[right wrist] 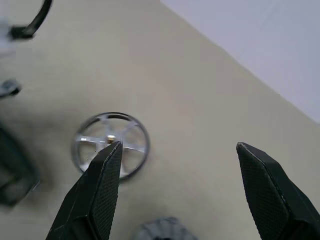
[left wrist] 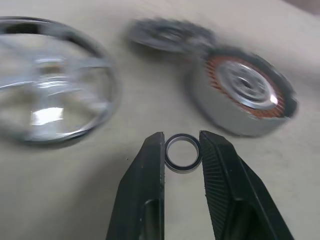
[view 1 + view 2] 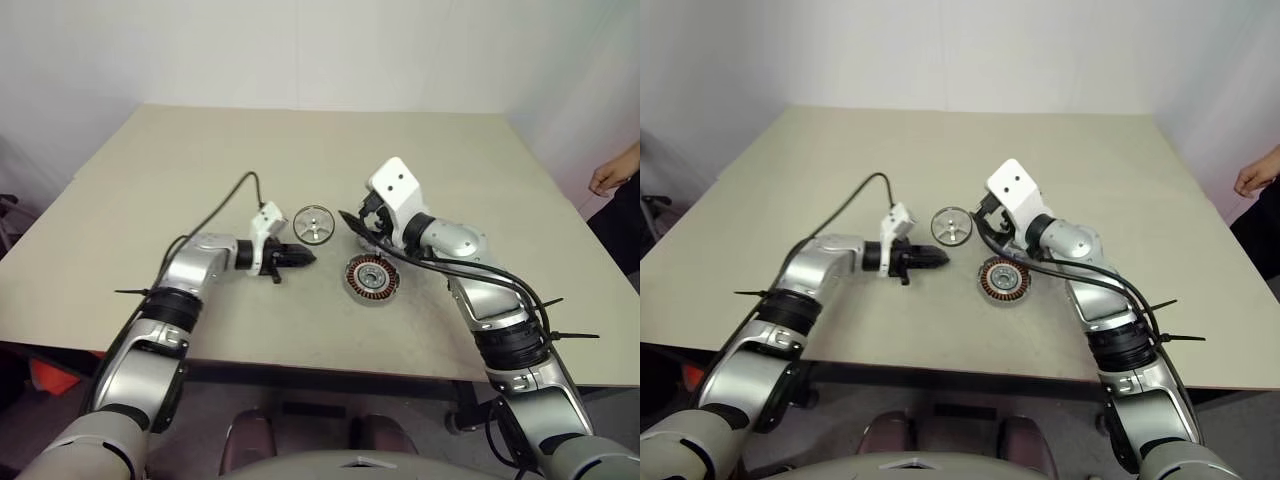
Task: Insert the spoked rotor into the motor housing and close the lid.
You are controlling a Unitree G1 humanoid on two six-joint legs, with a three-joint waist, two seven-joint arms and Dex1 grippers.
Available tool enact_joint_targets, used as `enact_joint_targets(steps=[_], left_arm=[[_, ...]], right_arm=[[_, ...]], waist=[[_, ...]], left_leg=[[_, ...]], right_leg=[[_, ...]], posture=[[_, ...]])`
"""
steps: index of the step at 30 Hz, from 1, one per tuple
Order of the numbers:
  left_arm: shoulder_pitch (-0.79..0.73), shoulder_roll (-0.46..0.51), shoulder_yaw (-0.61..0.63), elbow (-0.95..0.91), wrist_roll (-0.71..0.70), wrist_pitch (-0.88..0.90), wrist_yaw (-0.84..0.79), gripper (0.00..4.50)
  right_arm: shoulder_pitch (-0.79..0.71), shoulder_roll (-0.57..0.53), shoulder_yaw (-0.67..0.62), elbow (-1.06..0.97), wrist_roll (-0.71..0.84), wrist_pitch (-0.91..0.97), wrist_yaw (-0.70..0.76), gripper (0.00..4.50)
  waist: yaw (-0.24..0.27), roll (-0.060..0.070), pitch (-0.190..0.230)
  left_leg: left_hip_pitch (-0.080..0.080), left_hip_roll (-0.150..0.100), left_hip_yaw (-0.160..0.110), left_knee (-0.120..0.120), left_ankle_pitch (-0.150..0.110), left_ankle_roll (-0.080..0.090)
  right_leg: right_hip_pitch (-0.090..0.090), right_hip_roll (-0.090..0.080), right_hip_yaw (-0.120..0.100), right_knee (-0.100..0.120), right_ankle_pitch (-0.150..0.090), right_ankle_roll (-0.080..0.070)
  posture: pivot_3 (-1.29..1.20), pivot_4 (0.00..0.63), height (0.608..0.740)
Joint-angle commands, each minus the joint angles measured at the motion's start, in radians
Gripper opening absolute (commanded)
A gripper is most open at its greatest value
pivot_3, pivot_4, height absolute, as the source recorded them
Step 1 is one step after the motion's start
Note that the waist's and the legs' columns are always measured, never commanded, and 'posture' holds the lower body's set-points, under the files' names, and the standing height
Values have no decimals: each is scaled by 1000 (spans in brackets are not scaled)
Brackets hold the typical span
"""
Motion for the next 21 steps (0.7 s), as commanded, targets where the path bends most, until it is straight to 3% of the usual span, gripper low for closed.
enact_joint_targets(steps=[1,10,21], left_arm=[[-71,-30,-31,45,43,-109,-11,693],[-147,-132,-56,123,78,-226,-19,693],[-153,-169,-80,129,100,-247,-53,693]], right_arm=[[-5,-20,-44,-33,-6,-3,-22,4102],[56,-57,-105,-90,-6,47,-53,4102],[162,-137,-187,-133,-20,149,-93,4102]], waist=[[3,0,0],[11,0,0],[11,0,0]], left_leg=[[0,0,0,0,0,0],[0,0,0,-1,0,0],[0,0,0,-1,0,0]], right_leg=[[0,0,0,0,0,0],[0,0,0,0,0,0],[1,0,1,0,0,0]], posture=[[0,0,740],[0,0,740],[0,0,740]])
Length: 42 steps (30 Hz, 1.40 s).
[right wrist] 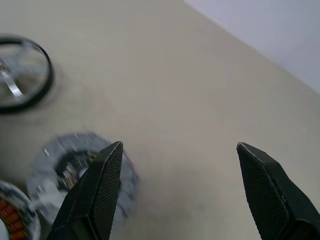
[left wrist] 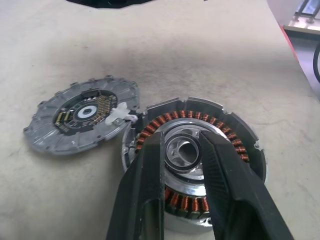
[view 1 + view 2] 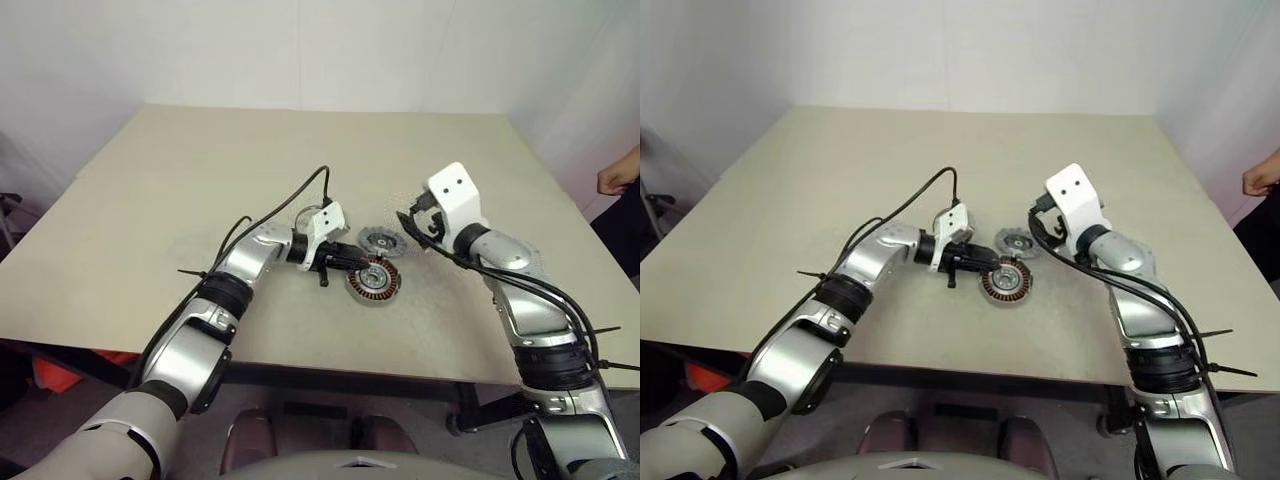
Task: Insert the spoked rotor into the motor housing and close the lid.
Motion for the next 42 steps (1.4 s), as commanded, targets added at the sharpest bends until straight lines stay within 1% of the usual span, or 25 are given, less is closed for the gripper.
enact_joint_targets(steps=[1,4,10,23,32,33,34,38,42], left_arm=[[-29,-8,-7,-7,8,-25,-15,693],[-37,-18,-17,13,17,-38,-24,693],[-47,-24,-37,61,59,-77,-22,693],[-69,-78,-33,133,91,-113,11,693],[-82,-86,-34,178,113,-144,24,693],[-82,-86,-31,182,118,-144,41,1403],[-81,-87,-28,183,117,-142,46,1668],[-79,-87,-8,169,99,-133,47,1668],[-75,-61,33,133,67,-110,38,1668]], right_arm=[[7,-34,-42,-63,-9,21,-10,4102],[18,-49,-61,-58,-8,27,-20,4102],[10,-40,-51,-60,-4,30,-35,4102],[20,-35,-53,-62,-1,17,-37,4102],[15,-37,-56,-60,2,11,-35,4102],[15,-36,-54,-61,3,10,-33,4102],[15,-34,-51,-63,3,9,-33,4102],[12,-29,-43,-60,1,7,-33,4102],[12,-30,-36,-60,4,-4,-20,4102]], waist=[[-1,0,0],[1,0,0],[0,0,0],[2,0,0],[2,0,0],[2,0,0],[2,0,0],[2,0,0],[1,0,0]], left_leg=[[0,0,0,0,0,0],[0,0,0,0,0,0],[0,0,0,0,0,0],[0,0,0,0,0,0],[0,0,0,0,0,0],[0,0,0,0,0,0],[1,0,0,0,0,0],[1,0,0,0,0,0],[1,0,0,0,0,0]], right_leg=[[0,0,0,0,0,0],[0,0,0,0,0,0],[0,0,0,0,0,0],[1,0,0,0,0,0],[1,-1,0,0,0,0],[1,0,0,0,0,0],[1,0,0,0,0,0],[1,0,0,0,0,0],[1,0,0,0,0,0]], posture=[[0,0,740],[0,0,740],[0,0,740],[0,0,740],[0,0,740],[0,0,740],[0,0,740],[0,0,740],[0,0,740]])
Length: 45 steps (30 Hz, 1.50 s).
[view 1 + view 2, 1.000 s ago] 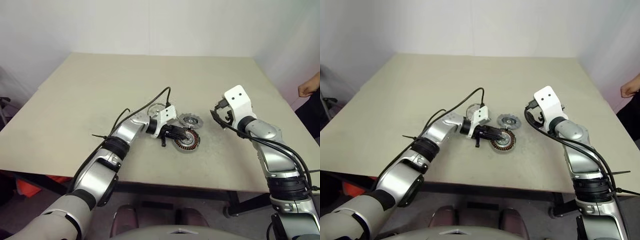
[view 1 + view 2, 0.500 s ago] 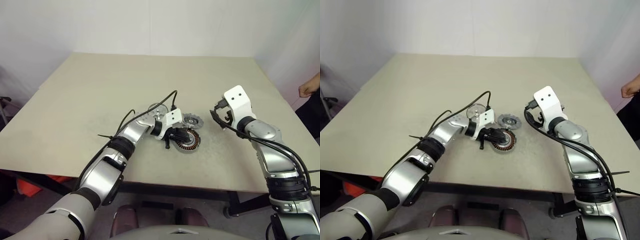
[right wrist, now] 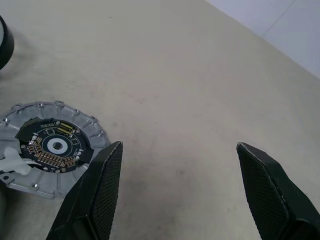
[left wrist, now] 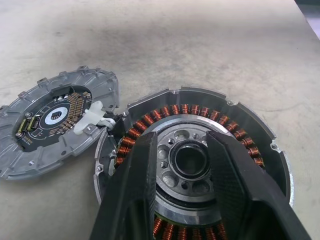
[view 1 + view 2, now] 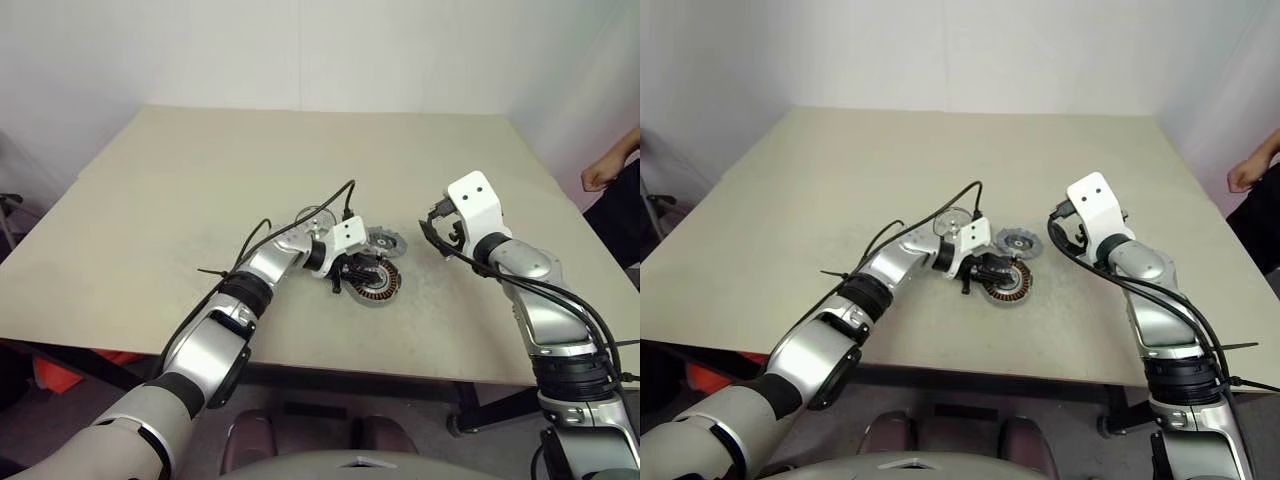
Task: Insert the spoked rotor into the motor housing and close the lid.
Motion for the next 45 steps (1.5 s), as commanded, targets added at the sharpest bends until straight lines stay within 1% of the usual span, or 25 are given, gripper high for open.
enact_joint_targets(steps=[1,6,11,12,14,17,21,24,28,34,41,45], left_arm=[[-17,32,58,-66,-47,30,-6,1668],[6,89,136,-197,-131,153,-21,1668],[58,150,218,-380,-231,318,13,1668],[72,164,231,-413,-245,342,22,1703],[103,194,251,-473,-263,378,42,1703],[144,230,274,-529,-282,419,72,1703],[184,262,291,-573,-303,453,108,1703],[227,286,312,-620,-323,482,142,1703],[254,295,313,-658,-341,503,173,1703],[279,310,314,-676,-359,509,207,1703],[286,326,313,-682,-365,511,223,1703],[285,337,313,-680,-364,509,234,1703]], right_arm=[[-17,-5,-4,-56,4,-32,7,4102],[5,3,9,-110,29,-31,38,4102],[43,0,36,-171,38,-8,70,4102],[51,-1,45,-186,40,-1,77,3800],[65,-5,55,-217,50,15,92,3520],[86,-14,64,-252,70,31,126,2534],[91,-21,84,-269,78,48,153,1046],[80,-14,135,-269,76,69,172,25],[87,-30,185,-264,64,84,189,25],[104,-38,221,-259,64,100,193,25],[123,-27,238,-241,70,112,190,25],[136,-4,263,-178,53,104,169,25]], waist=[[-2,0,0],[-1,0,0],[0,0,0],[-1,1,0],[-2,1,0],[-3,1,0],[-3,1,0],[-3,1,0],[-4,1,0],[-3,1,0],[-3,1,0],[-4,1,0]], left_leg=[[0,0,0,0,0,0],[0,0,0,0,0,0],[0,0,0,0,0,0],[0,1,0,0,0,0],[0,0,0,0,0,0],[0,1,0,0,0,0],[0,1,0,0,0,0],[0,1,0,0,0,0],[0,1,0,0,0,0],[0,1,0,0,0,0],[0,1,0,0,0,0],[0,1,0,0,0,0]], right_leg=[[0,0,0,0,0,0],[0,0,0,0,0,0],[0,0,0,0,0,0],[0,0,-1,0,0,0],[0,0,0,0,0,0],[0,0,0,0,0,0],[0,0,0,0,0,0],[0,0,0,0,0,0],[-2,1,-1,0,0,0],[-1,1,-1,0,0,0],[-2,1,-1,0,0,0],[-2,1,-1,0,0,0]], posture=[[0,0,740],[0,0,740],[0,0,740],[0,0,740],[0,0,740],[0,0,740],[0,0,740],[0,0,740],[0,0,740],[0,0,740],[0,0,740],[0,0,740]])
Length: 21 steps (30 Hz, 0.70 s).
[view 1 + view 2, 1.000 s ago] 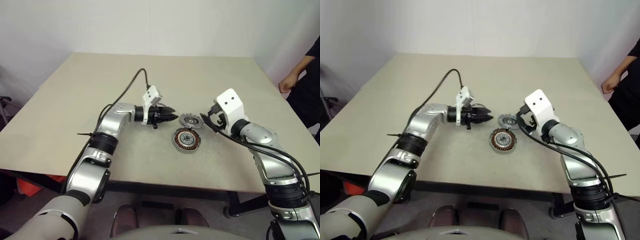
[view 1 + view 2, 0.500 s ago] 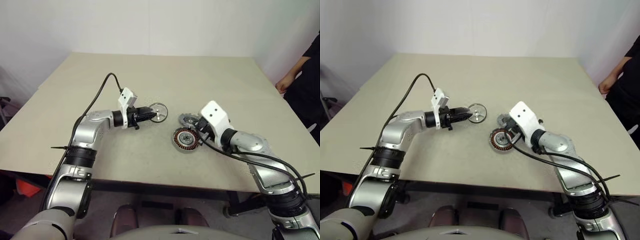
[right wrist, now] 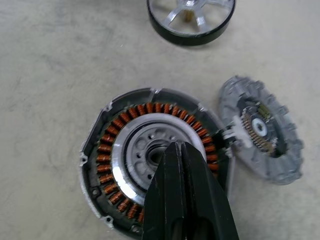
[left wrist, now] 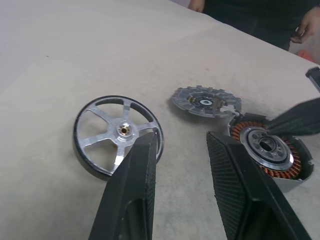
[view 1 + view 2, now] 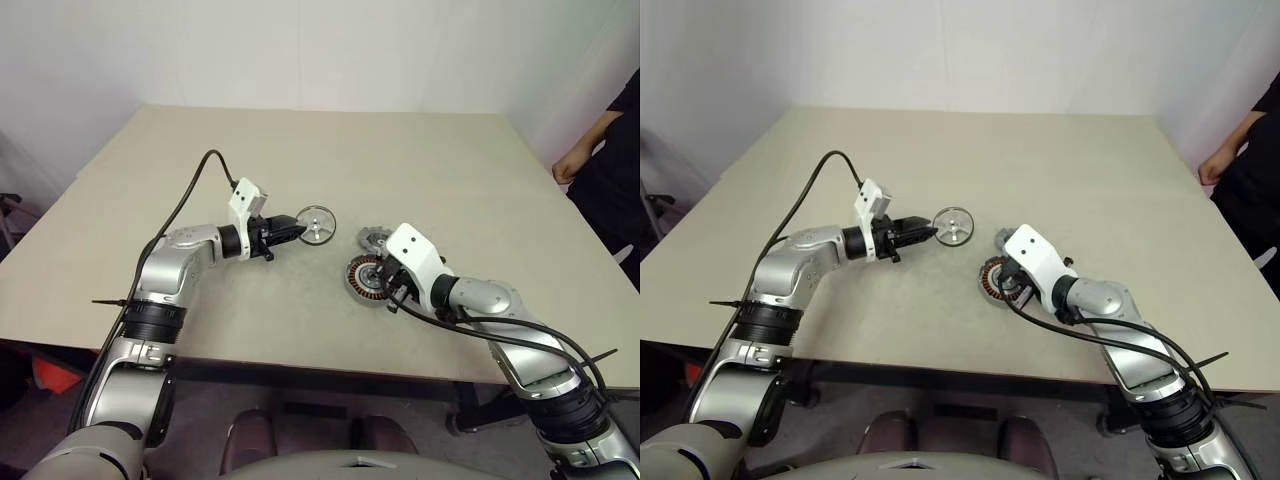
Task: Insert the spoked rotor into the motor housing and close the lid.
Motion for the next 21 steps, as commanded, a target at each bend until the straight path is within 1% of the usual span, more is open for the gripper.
enact_joint_targets(steps=[1,8,15,21], left_arm=[[-10,17,20,-33,-14,-9,10,1703],[-16,21,15,-17,-13,-19,18,1703],[-9,16,3,-5,-8,-30,22,1703],[-15,16,-2,5,-6,-32,20,1703]], right_arm=[[13,17,20,43,-16,-18,-22,25],[10,20,18,60,-23,-44,-24,25],[-34,-16,-36,-29,-2,-20,0,25],[-35,-22,-32,-74,8,10,10,25]], waist=[[0,0,0],[-1,0,0],[0,0,0],[1,0,0]], left_leg=[[0,0,0,0,0,0],[1,0,0,0,0,0],[0,0,0,0,0,-1],[0,0,0,0,0,-1]], right_leg=[[0,0,0,0,0,0],[1,0,0,1,0,0],[1,0,0,0,0,0],[0,0,0,0,0,0]], posture=[[0,0,740],[0,0,740],[0,0,740],[0,0,740]])
